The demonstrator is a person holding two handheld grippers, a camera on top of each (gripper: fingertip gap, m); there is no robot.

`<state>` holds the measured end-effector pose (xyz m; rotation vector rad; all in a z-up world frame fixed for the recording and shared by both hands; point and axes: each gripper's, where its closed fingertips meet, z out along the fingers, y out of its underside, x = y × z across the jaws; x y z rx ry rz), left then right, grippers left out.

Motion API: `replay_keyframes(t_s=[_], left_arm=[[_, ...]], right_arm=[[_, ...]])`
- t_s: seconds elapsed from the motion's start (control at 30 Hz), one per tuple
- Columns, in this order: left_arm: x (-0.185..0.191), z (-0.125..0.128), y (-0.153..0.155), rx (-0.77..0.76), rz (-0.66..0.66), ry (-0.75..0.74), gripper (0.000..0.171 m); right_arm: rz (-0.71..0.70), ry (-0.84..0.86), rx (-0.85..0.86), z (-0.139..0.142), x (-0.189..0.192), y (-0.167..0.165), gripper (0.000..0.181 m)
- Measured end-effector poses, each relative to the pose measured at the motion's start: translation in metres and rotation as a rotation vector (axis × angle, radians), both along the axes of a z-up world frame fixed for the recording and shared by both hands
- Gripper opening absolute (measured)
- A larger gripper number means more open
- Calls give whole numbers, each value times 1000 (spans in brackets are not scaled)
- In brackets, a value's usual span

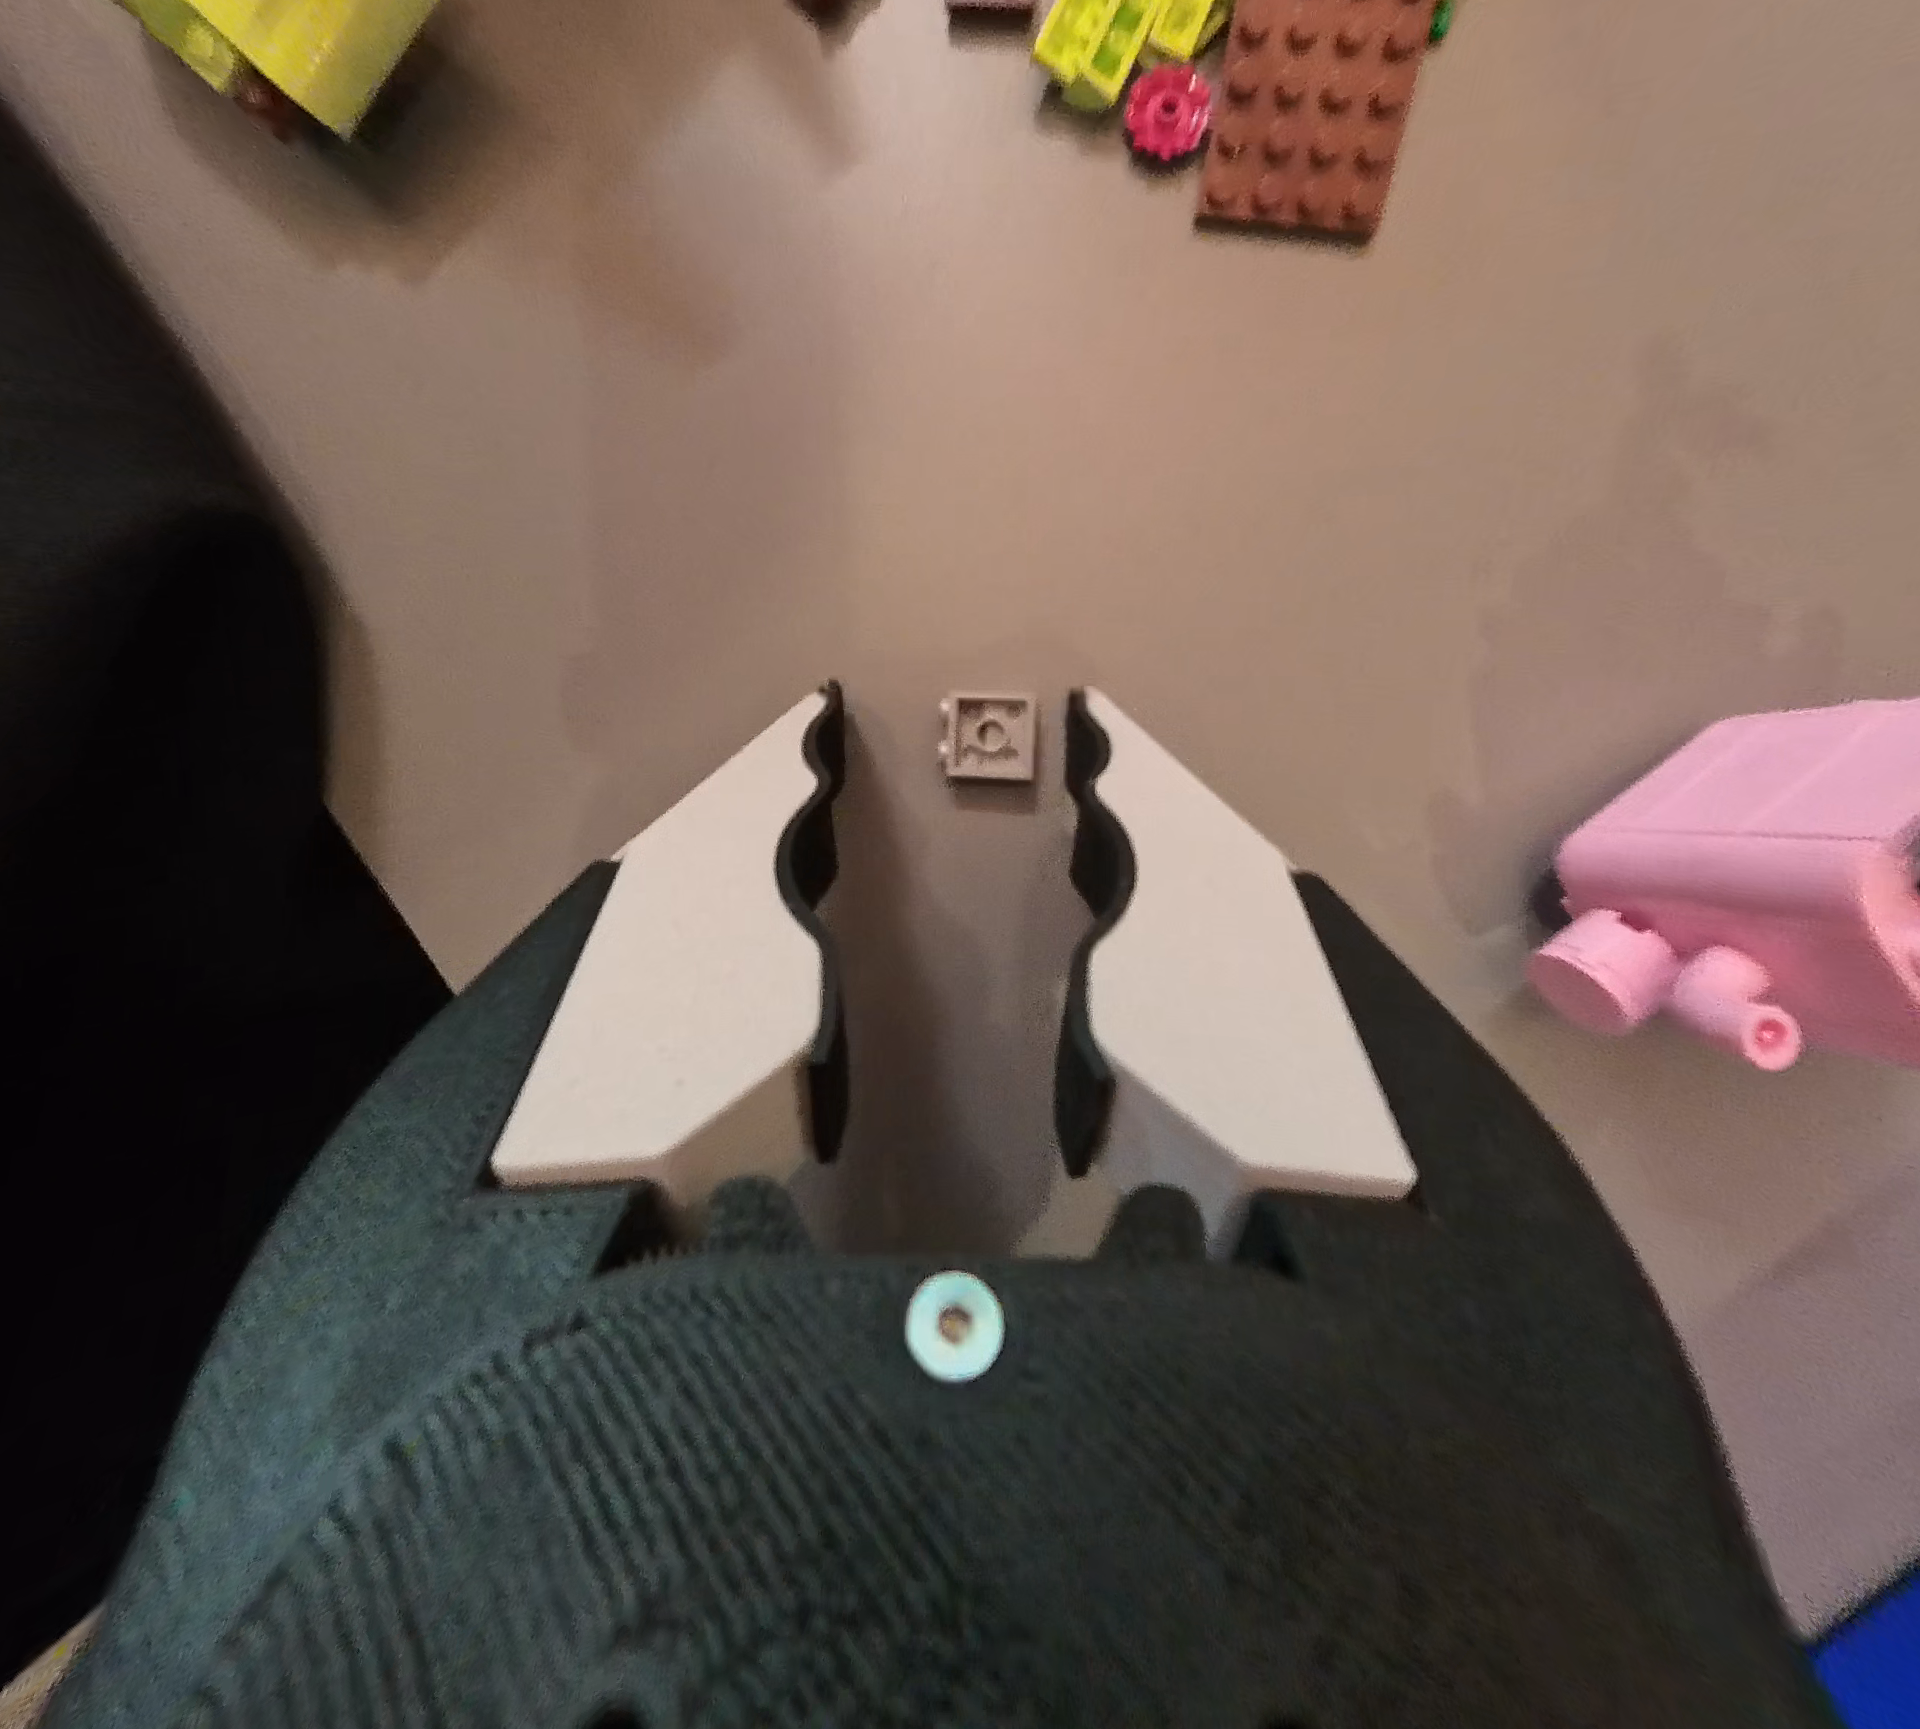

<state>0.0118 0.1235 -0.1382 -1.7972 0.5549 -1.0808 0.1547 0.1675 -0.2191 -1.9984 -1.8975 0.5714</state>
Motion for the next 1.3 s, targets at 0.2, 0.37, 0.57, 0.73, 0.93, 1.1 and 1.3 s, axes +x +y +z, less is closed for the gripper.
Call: replay_keyframes(t_s=[0.2,0.37,0.57,0.73,0.93,1.1,1.3], left_arm=[[12,0,-8,-11,-56,-25,30],[25,29,-25,-189,-234,-403,52],[1,52,-17,-331,-281,-791,56],[-1,53,-17,-321,-276,-781,34],[-16,46,-7,-288,-175,-697,12],[-27,12,2,-182,-8,-226,12],[-36,-46,-3,-33,60,502,12]], right_arm=[[74,12,17,4,-20,-7,16],[230,477,213,70,-101,-33,16],[318,899,476,136,-148,-60,15],[313,989,424,141,-165,-63,15],[305,976,392,131,-173,-55,18],[227,902,218,110,-168,-36,38],[223,644,-116,55,-163,-42,36]])
